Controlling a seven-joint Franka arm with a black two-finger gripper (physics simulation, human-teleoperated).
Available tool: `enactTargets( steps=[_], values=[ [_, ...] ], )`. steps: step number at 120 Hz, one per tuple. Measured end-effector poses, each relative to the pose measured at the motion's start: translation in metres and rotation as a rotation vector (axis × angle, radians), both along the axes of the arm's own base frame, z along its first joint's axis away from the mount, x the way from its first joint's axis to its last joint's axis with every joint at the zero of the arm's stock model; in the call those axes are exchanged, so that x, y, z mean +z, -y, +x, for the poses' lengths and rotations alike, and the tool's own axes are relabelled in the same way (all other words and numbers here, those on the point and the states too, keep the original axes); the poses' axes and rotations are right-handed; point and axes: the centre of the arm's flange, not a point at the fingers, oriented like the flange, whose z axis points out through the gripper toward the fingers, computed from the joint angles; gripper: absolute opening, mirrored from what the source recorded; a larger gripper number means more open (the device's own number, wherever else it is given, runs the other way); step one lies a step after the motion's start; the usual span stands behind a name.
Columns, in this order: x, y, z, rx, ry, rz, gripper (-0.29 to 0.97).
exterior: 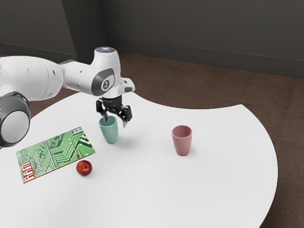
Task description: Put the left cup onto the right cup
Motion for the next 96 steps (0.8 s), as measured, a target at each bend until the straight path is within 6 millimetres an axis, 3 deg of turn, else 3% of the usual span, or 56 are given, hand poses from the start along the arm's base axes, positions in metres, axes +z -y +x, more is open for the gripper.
enactTargets(
  steps=[34, 52, 75, 96],
  values=[
    [-0.027, -0.002, 0.007, 0.000, -0.001, -0.014, 0.68],
    [-0.029, -0.005, 0.008, 0.000, 0.008, -0.013, 0.65],
    [-0.022, -0.009, 0.010, -0.027, 0.025, 0.001, 0.19],
    [-0.020, -0.012, 0.010, -0.042, 0.027, 0.002, 0.00]
  ],
)
